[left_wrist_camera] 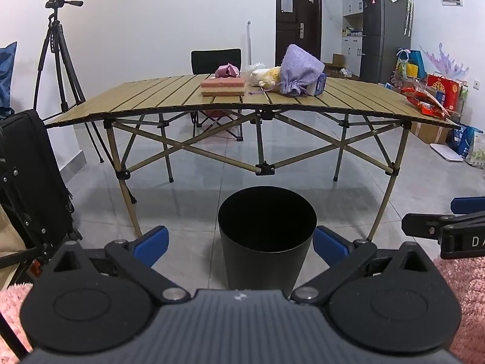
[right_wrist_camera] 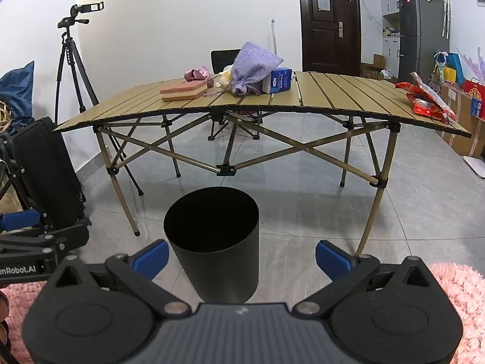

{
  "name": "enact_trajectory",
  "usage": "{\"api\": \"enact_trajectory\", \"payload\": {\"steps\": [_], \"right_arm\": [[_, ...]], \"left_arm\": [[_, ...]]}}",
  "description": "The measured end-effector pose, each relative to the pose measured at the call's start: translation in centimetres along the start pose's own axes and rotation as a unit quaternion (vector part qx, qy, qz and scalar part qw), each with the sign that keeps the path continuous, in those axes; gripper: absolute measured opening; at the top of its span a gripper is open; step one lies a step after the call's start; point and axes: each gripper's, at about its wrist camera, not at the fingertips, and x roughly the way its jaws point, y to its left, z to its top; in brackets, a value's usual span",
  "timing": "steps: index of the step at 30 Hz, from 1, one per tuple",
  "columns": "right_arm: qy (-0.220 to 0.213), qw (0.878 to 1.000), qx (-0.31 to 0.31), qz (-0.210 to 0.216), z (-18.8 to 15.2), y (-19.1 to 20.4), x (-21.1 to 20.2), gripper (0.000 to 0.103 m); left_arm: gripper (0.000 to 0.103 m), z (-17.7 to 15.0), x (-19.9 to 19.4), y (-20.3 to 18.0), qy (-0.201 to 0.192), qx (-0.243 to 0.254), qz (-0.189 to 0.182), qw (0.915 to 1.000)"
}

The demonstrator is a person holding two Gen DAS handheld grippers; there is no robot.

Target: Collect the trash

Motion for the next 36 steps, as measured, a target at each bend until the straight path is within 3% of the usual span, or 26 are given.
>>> {"api": "enact_trajectory", "payload": {"steps": [36], "right_arm": [[-0.003, 1.000, 0.001, 0.003, 0.11, -0.12, -0.23, 0.103]], "left_arm": [[0.103, 0.39, -0.48, 0.10, -0.008, 0.002, 0.002, 1.0000]]}}
